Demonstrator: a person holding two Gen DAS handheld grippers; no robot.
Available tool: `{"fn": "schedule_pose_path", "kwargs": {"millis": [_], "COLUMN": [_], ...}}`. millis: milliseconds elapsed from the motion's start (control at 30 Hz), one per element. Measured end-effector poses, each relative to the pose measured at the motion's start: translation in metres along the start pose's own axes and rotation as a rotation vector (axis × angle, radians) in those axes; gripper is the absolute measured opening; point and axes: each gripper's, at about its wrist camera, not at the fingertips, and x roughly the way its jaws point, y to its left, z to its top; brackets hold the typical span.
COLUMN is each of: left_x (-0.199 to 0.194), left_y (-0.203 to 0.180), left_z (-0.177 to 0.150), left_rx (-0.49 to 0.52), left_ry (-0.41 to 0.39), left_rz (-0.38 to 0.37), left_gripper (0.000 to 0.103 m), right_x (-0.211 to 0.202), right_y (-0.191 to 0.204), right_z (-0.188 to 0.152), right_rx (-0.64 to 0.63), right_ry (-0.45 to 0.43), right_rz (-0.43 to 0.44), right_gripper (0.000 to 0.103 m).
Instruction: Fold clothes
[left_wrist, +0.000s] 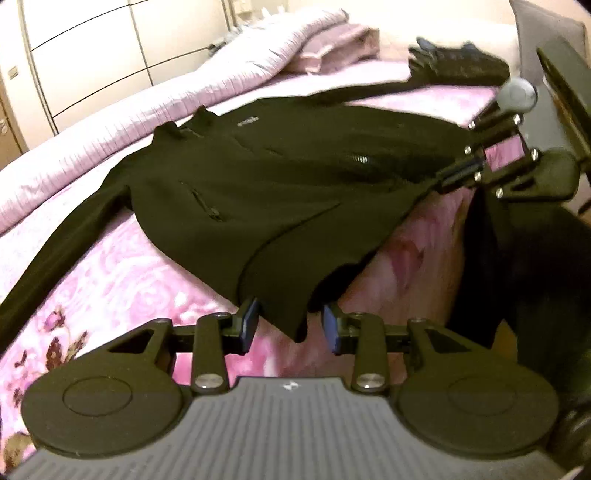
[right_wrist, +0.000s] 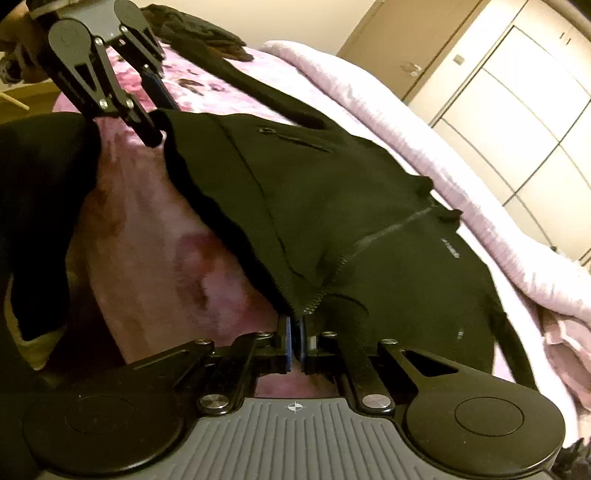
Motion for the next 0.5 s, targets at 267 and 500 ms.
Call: {"fn": "schedule_pose_path", "kwargs": {"millis": [267, 500], "left_x": [-0.007, -0.001], "left_y": [0.014, 0.006], "left_z": [-0.008, -0.005], "left_rx": [-0.023, 0.034], "left_ry": [0.011, 0.018], "left_rz": [0.028, 0.024], "left_gripper": [0.007, 0.005], "right_x": [-0.012, -0.033], "right_y": [-0.005, -0.047], "right_z": [-0.006, -0.058], "right_rx": [0.044, 0.242], "right_ry": [-0.009, 0.13], "right_rz": [0.008, -0.22], "right_gripper": [0.015, 0.048]}}
